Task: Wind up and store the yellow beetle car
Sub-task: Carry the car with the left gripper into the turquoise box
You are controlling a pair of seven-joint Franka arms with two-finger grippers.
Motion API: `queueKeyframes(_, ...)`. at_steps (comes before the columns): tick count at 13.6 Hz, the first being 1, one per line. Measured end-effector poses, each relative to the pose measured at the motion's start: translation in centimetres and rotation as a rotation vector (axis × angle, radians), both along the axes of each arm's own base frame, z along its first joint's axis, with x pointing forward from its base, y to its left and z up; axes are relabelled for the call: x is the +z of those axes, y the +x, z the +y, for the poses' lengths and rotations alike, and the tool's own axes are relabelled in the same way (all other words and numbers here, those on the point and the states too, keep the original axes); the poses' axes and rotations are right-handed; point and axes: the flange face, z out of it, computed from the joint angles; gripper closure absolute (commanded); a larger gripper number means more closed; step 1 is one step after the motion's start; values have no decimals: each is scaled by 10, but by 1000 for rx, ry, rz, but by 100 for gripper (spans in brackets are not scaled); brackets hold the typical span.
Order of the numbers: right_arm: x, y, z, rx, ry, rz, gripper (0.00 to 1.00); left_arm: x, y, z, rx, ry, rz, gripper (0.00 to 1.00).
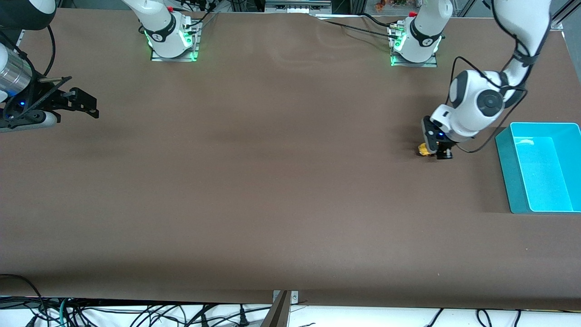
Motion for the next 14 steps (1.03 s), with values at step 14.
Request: queueKeyframes(14, 0, 0, -1, 9, 0, 0, 0, 115, 84, 274, -78, -28, 93, 86)
